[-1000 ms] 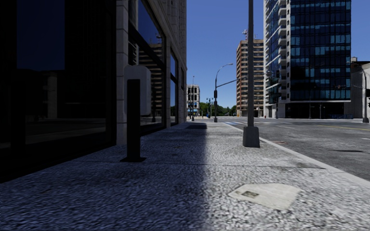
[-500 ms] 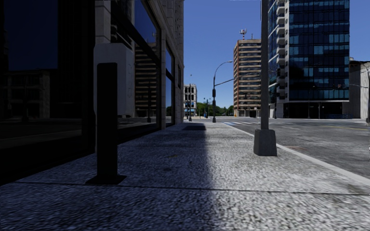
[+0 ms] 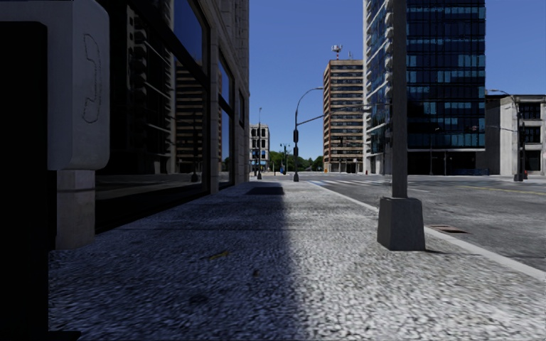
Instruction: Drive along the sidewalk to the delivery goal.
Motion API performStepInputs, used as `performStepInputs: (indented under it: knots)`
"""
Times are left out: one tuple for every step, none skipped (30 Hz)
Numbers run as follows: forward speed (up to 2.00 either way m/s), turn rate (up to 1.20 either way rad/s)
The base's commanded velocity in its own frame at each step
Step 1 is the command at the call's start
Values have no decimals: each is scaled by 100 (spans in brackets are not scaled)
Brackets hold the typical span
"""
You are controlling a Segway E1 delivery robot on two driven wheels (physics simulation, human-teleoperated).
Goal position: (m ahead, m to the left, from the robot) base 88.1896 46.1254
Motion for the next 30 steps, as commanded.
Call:
performStepInputs:
  knots:
    - [200,0]
    - [200,0]
    - [200,0]
    - [200,0]
    - [200,0]
    - [200,0]
    - [200,-8]
    - [200,-57]
    - [200,-57]
    - [200,-84]
    - [200,-92]
    - [200,-84]
    - [200,-1]
    - [200,0]
    - [200,0]
    - [200,0]
    - [200,0]
    - [200,0]
    - [200,0]
    - [200,0]
    - [200,0]
    - [200,0]
    - [200,0]
    - [200,0]
    - [200,0]
    - [200,0]
    - [200,0]
    - [200,0]
    - [200,0]
    - [200,0]
